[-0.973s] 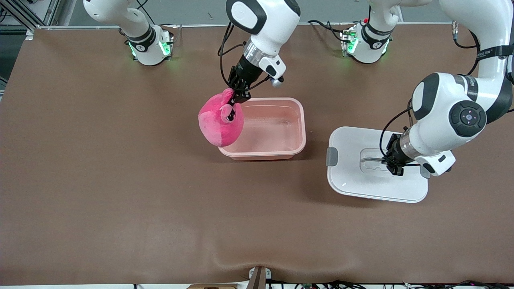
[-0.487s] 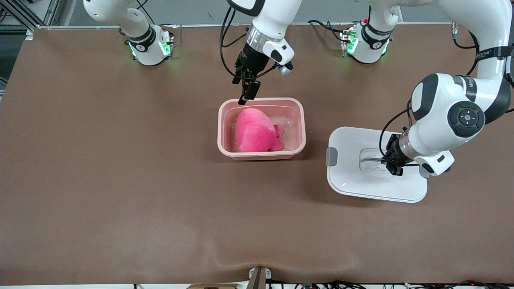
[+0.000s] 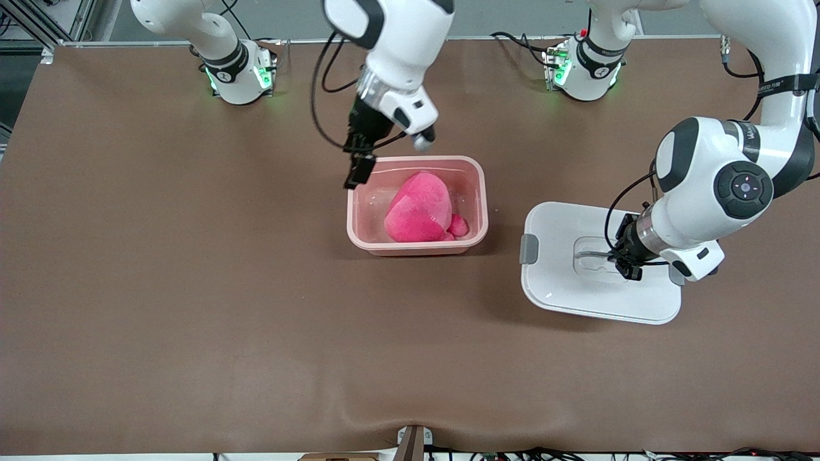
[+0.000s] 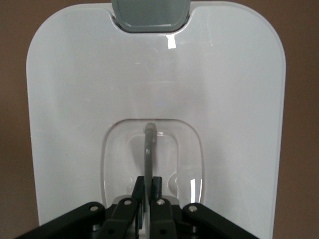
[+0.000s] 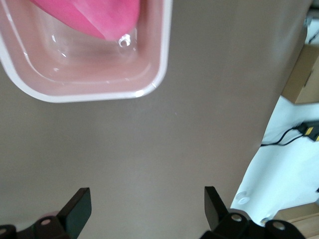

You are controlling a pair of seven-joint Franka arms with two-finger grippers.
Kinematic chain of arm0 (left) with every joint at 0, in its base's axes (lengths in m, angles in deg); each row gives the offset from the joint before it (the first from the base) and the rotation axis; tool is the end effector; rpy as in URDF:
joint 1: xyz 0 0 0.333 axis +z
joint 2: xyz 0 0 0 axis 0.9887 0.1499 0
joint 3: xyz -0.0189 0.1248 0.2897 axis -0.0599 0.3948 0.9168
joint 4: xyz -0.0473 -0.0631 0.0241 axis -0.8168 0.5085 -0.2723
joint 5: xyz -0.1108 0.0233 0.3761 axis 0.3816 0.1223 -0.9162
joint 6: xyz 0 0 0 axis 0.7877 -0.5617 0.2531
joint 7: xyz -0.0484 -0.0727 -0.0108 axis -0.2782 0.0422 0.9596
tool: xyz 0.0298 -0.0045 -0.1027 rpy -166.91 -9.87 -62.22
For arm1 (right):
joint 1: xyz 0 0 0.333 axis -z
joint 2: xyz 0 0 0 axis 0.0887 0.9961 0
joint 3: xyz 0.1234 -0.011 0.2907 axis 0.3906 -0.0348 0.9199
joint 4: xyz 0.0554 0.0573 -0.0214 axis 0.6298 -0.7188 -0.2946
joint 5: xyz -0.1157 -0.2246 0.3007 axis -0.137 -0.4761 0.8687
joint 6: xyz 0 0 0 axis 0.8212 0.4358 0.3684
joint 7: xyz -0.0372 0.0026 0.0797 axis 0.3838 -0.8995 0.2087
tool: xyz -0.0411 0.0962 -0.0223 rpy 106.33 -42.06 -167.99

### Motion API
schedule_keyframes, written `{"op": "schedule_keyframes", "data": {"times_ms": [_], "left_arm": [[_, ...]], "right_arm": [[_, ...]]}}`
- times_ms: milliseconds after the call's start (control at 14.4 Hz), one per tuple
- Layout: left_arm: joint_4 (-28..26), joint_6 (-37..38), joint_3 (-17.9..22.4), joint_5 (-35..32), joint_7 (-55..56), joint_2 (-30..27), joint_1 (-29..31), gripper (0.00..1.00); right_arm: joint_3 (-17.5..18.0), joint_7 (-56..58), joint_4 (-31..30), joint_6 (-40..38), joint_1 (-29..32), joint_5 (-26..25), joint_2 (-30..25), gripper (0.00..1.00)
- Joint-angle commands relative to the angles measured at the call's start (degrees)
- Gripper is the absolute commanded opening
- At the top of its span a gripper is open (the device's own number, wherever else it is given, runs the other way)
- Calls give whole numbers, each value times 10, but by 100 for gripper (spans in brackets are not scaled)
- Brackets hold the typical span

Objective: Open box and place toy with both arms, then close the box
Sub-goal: 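Withdraw the right gripper from the box toward its rest side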

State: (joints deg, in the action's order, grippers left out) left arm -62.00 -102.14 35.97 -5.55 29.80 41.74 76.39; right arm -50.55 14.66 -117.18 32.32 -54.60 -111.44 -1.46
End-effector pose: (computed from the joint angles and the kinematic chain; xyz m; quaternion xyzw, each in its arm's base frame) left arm 0.6305 -0.1251 0.4067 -0.7616 -0.6478 0.0136 0.0111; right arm 0.4750 0.4533 0.5132 0.6920 0.6763 -0.0668 0.2436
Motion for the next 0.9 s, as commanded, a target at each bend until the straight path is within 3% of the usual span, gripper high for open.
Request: {"op": "schedule_keyframes", "data": {"times_ms": [0, 487, 834], "left_arm": [[-9, -2, -5, -9, 3, -19, -5, 0], [-1, 3, -70, -9, 115, -22, -7, 0], [7, 3, -95, -10, 174, -19, -21, 0]], "right_arm": [[8, -4, -3, 1, 81, 49, -26, 100], [7, -4, -25, -6, 273, 155, -82, 100], [8, -5, -59, -6, 399, 209, -123, 100]]}}
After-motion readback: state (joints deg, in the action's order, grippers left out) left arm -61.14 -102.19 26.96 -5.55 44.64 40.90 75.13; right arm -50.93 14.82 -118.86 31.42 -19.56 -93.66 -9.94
